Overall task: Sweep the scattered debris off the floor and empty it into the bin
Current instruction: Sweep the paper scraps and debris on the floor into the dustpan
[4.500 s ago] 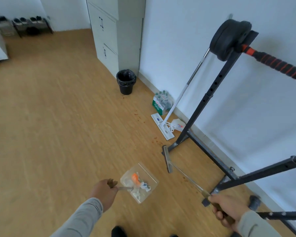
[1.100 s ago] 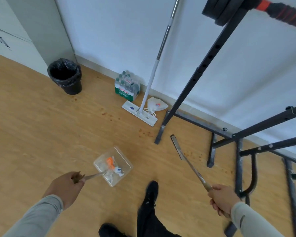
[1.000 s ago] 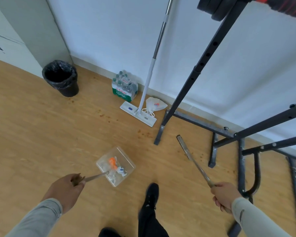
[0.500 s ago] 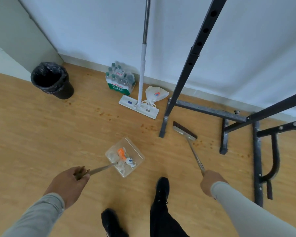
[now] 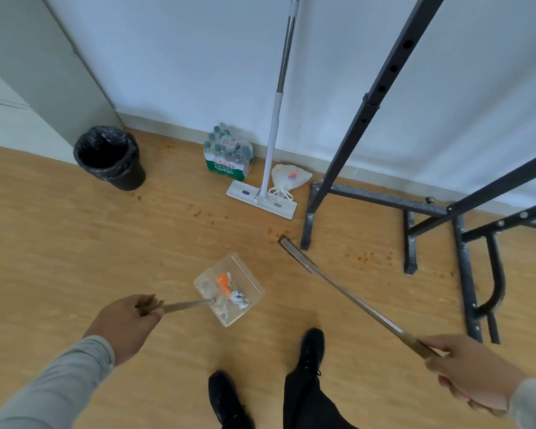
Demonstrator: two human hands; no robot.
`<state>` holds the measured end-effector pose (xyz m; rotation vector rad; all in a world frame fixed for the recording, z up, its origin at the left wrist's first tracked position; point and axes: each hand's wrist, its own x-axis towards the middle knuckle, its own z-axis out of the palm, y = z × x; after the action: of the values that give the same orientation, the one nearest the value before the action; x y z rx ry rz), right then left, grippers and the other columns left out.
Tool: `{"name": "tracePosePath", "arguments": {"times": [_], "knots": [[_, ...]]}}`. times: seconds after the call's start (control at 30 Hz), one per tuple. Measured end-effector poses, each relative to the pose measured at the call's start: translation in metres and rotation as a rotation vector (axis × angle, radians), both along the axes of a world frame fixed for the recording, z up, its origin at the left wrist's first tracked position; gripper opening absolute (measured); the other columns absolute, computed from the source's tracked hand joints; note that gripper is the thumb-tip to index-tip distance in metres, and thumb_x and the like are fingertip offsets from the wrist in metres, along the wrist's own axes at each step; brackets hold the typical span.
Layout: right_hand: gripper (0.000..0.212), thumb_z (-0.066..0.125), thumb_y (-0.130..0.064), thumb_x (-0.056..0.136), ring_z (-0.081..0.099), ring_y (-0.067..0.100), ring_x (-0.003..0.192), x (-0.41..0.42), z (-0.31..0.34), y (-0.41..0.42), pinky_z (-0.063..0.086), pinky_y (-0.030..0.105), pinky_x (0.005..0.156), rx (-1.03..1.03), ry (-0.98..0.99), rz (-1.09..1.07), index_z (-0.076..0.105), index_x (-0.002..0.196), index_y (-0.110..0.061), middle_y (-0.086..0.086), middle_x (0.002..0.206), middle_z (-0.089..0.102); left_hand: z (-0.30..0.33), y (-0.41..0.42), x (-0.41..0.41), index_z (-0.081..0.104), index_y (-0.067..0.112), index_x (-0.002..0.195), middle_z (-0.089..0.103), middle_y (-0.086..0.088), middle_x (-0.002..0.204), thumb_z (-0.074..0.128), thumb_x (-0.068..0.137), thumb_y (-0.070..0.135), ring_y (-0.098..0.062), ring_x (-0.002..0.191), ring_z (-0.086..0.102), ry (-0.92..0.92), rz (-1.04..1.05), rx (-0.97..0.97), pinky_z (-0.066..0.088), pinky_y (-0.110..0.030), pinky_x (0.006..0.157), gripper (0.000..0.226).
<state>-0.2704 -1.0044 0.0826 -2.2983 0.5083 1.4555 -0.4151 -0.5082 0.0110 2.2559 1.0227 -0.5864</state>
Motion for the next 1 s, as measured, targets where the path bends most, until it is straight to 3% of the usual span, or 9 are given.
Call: {"name": "tracePosePath", "arguments": {"times": [0.07, 0.17, 0.23, 0.3, 0.4, 0.57, 0.73, 0.87, 1.0], "knots": [[0.033, 0.055, -0.018, 0.098, 0.047, 0.015, 0.048, 0.015, -0.011, 0.029, 0.036, 0.025, 0.043, 0.02, -0.108, 0.054, 0.059, 0.123, -0.039, 0.006, 0.066, 0.062, -0.002, 0.008, -0.004, 0.069, 0.02, 0.122, 0.069, 0.001, 0.097, 0.069, 0.091, 0.038, -0.022, 0.088, 0.063, 0.002, -0.007, 0.002, 0.047, -0.032, 0.076, 0.036], [0.03, 0.049, -0.021, 0.099, 0.063, 0.018, 0.065, 0.064, -0.072, 0.091, 0.049, 0.03, 0.055, -0.044, -0.188, 0.417, 0.06, 0.121, -0.038, -0.001, 0.084, 0.067, -0.01, 0.012, -0.006, 0.069, 0.021, 0.122, 0.07, -0.001, 0.098, 0.069, 0.091, 0.038, -0.023, 0.088, 0.063, 0.022, -0.029, 0.018, 0.046, -0.033, 0.076, 0.036], [0.041, 0.046, -0.015, 0.096, 0.064, 0.016, 0.071, 0.093, -0.124, 0.139, 0.054, 0.028, 0.062, -0.097, -0.202, 0.602, 0.057, 0.133, -0.031, -0.003, 0.095, 0.066, -0.018, 0.01, -0.007, 0.07, 0.022, 0.121, 0.072, -0.002, 0.101, 0.069, 0.09, 0.039, -0.026, 0.093, 0.064, 0.031, -0.033, 0.037, 0.048, -0.036, 0.079, 0.035], [0.044, 0.049, -0.012, 0.092, 0.058, 0.015, 0.064, 0.107, -0.162, 0.171, 0.05, 0.026, 0.056, -0.155, -0.163, 0.727, 0.059, 0.133, -0.025, -0.003, 0.092, 0.065, -0.025, 0.008, -0.006, 0.071, 0.024, 0.118, 0.072, -0.002, 0.1, 0.07, 0.09, 0.039, -0.027, 0.093, 0.063, 0.039, -0.042, 0.058, 0.048, -0.036, 0.079, 0.032], [0.049, 0.051, -0.008, 0.092, 0.056, 0.014, 0.06, 0.092, -0.171, 0.155, 0.047, 0.026, 0.053, -0.249, -0.064, 0.833, 0.055, 0.137, -0.026, -0.004, 0.087, 0.061, -0.028, 0.001, -0.003, 0.072, 0.023, 0.117, 0.071, -0.003, 0.099, 0.07, 0.09, 0.036, -0.026, 0.09, 0.061, 0.031, -0.052, 0.073, 0.046, -0.035, 0.077, 0.03], [0.082, 0.042, 0.002, 0.093, 0.065, 0.012, 0.074, 0.035, -0.138, 0.056, 0.054, 0.025, 0.06, -0.328, -0.028, 0.813, 0.022, 0.156, -0.047, -0.008, 0.095, 0.059, -0.02, -0.01, 0.0, 0.072, 0.023, 0.12, 0.072, -0.002, 0.103, 0.07, 0.09, 0.038, -0.026, 0.095, 0.062, 0.05, -0.059, 0.02, 0.047, -0.034, 0.083, 0.034], [0.077, 0.034, -0.004, 0.095, 0.065, 0.008, 0.096, -0.016, -0.106, -0.027, 0.056, 0.025, 0.09, -0.361, 0.1, 0.694, 0.02, 0.155, -0.051, -0.009, 0.112, 0.059, -0.01, -0.021, 0.008, 0.07, 0.023, 0.121, 0.071, 0.003, 0.104, 0.068, 0.091, 0.039, -0.022, 0.096, 0.064, 0.086, -0.097, -0.033, 0.049, -0.034, 0.086, 0.034], [0.061, 0.035, -0.017, 0.1, 0.066, 0.003, 0.084, -0.045, -0.07, -0.081, 0.055, 0.021, 0.079, -0.325, 0.081, 0.483, 0.035, 0.147, -0.055, -0.016, 0.102, 0.062, -0.004, -0.039, 0.023, 0.069, 0.023, 0.121, 0.071, 0.003, 0.097, 0.067, 0.092, 0.038, -0.02, 0.087, 0.064, 0.096, -0.198, -0.029, 0.047, -0.032, 0.077, 0.032], [0.048, 0.045, -0.031, 0.102, 0.067, 0.008, 0.078, -0.054, -0.055, -0.104, 0.053, 0.02, 0.067, -0.286, -0.083, 0.203, 0.042, 0.146, -0.049, -0.014, 0.094, 0.064, -0.001, -0.058, 0.041, 0.071, 0.024, 0.114, 0.07, 0.004, 0.089, 0.07, 0.091, 0.035, -0.016, 0.077, 0.063, 0.093, -0.248, -0.029, 0.047, -0.031, 0.069, 0.025]]}}
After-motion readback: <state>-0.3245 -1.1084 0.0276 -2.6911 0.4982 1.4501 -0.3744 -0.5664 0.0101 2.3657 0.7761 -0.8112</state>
